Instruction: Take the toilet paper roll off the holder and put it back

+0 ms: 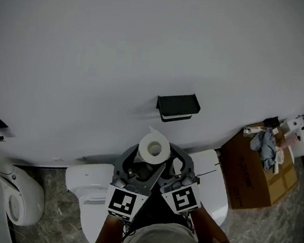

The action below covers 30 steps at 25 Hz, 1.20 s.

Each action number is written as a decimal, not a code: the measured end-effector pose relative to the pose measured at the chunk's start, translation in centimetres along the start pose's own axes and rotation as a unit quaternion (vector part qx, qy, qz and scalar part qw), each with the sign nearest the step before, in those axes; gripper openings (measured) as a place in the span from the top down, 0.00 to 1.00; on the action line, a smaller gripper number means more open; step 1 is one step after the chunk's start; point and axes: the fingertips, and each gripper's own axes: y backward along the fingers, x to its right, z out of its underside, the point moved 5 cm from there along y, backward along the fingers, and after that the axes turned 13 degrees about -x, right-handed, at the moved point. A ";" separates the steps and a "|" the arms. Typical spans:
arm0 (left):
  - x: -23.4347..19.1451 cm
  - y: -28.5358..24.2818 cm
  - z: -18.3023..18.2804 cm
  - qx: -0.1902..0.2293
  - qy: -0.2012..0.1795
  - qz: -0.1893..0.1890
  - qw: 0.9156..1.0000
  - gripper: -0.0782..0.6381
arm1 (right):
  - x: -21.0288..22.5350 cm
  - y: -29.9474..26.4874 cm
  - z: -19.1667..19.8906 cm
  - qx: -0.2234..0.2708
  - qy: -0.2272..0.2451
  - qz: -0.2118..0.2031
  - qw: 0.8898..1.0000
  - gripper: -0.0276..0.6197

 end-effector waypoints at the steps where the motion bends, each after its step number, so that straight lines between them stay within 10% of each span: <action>1: -0.1 -0.3 -0.4 0.003 -0.003 0.002 1.000 0.42 | 0.4 -0.1 -0.3 0.002 0.000 0.004 1.000 0.44; 30: -2.3 -11.4 -9.8 0.073 -0.085 0.052 0.992 0.42 | 14.2 -2.8 -3.3 0.062 0.015 0.109 0.992 0.44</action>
